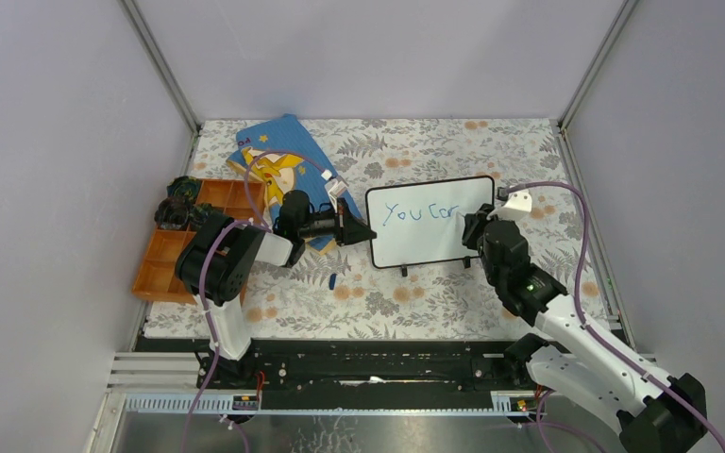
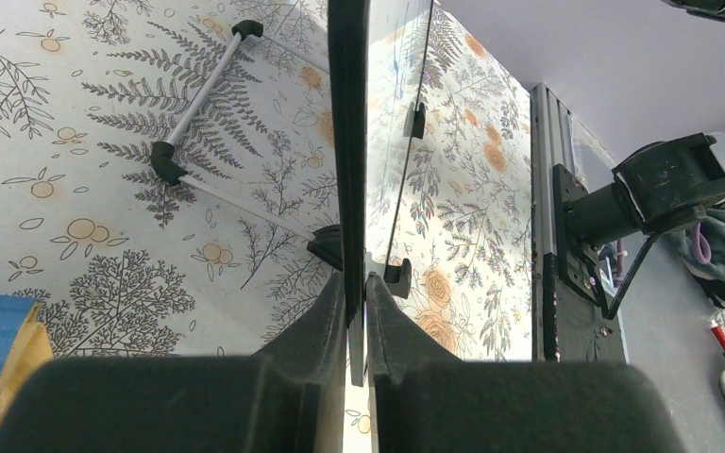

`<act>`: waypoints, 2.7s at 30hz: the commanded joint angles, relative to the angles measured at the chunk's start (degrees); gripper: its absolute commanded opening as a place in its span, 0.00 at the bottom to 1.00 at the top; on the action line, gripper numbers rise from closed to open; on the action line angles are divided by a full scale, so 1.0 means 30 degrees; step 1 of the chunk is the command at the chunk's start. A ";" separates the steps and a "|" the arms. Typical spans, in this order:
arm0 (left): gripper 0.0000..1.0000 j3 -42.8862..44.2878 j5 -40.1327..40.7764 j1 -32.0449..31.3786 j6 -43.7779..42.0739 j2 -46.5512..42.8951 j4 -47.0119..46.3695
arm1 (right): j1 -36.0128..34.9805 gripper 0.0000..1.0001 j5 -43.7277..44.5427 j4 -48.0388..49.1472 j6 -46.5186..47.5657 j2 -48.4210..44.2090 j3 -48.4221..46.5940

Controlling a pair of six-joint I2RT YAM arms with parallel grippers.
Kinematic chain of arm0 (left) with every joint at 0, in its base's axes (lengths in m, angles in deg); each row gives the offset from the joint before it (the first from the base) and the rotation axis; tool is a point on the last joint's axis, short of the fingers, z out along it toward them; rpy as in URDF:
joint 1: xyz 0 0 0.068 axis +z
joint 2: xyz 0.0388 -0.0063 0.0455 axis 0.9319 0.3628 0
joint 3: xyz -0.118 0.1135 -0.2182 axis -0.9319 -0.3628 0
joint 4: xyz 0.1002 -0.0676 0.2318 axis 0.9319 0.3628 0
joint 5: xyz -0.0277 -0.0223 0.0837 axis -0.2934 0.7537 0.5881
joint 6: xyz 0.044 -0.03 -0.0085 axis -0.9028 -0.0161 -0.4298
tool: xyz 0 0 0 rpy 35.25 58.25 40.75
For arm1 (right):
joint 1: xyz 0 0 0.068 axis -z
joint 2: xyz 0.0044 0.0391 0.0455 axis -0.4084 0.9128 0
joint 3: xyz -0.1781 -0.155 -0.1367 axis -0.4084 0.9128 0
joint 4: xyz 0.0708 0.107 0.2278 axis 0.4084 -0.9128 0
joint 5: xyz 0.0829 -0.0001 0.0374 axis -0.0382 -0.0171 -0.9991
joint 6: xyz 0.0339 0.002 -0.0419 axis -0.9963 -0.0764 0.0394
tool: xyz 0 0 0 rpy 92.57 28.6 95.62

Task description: Write a sentence on the whiteboard

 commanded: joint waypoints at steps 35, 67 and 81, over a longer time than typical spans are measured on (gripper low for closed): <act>0.00 -0.0117 0.0400 -0.0561 -0.1332 0.0075 0.2333 | 0.0558 0.00 0.0798 0.2210 -0.0048 0.0522 -0.0695; 0.00 -0.0095 0.0414 -0.0591 -0.1332 0.0060 0.2318 | 0.0721 0.00 -0.0078 0.0879 -0.0737 0.0487 0.0159; 0.00 -0.0072 0.0444 -0.0583 -0.1359 0.0060 0.2374 | 0.0720 0.00 0.0409 -0.0122 -0.1031 -0.0287 0.0742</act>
